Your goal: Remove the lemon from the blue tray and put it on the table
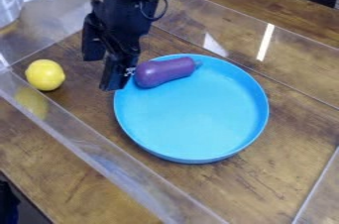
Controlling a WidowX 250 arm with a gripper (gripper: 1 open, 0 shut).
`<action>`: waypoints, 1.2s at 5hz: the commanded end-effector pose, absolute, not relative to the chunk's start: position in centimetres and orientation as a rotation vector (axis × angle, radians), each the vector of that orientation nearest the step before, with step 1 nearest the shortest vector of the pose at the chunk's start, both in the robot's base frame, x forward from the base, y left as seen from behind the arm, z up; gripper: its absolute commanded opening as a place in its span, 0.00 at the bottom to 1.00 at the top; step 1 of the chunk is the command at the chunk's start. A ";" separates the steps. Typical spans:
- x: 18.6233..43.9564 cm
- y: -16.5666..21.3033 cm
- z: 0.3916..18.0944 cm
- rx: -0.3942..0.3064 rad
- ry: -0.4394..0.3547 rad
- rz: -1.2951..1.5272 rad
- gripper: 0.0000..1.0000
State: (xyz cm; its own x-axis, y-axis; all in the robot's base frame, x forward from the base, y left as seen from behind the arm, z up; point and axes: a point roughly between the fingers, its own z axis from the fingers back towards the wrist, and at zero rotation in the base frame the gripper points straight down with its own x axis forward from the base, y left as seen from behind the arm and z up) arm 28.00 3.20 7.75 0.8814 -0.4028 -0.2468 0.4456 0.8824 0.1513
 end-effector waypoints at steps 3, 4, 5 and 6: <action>27.7 6.5 8.4 0.251 0.151 -0.413 1.00; 27.7 7.3 7.6 0.261 0.150 -0.420 1.00; 27.7 8.1 6.6 0.270 0.149 -0.429 1.00; 27.9 8.4 5.7 0.271 0.151 -0.430 1.00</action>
